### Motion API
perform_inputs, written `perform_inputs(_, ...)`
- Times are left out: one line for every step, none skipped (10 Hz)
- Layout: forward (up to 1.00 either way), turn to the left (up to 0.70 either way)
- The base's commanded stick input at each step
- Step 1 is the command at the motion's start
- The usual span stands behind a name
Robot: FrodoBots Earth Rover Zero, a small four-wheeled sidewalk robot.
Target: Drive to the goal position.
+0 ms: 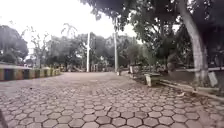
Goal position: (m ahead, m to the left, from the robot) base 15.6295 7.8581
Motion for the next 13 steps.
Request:
perform_inputs(0.7, 0.0)
perform_inputs(0.7, 0.0)
perform_inputs(0.7, 0.0)
perform_inputs(0.7, 0.0)
perform_inputs(0.7, 0.0)
perform_inputs(0.7, 0.0)
perform_inputs(0.7, 0.0)
perform_inputs(0.7, 0.0)
perform_inputs(0.7, 0.0)
perform_inputs(0.7, 0.0)
perform_inputs(0.7, 0.0)
perform_inputs(0.7, 0.0)
perform_inputs(0.7, 0.0)
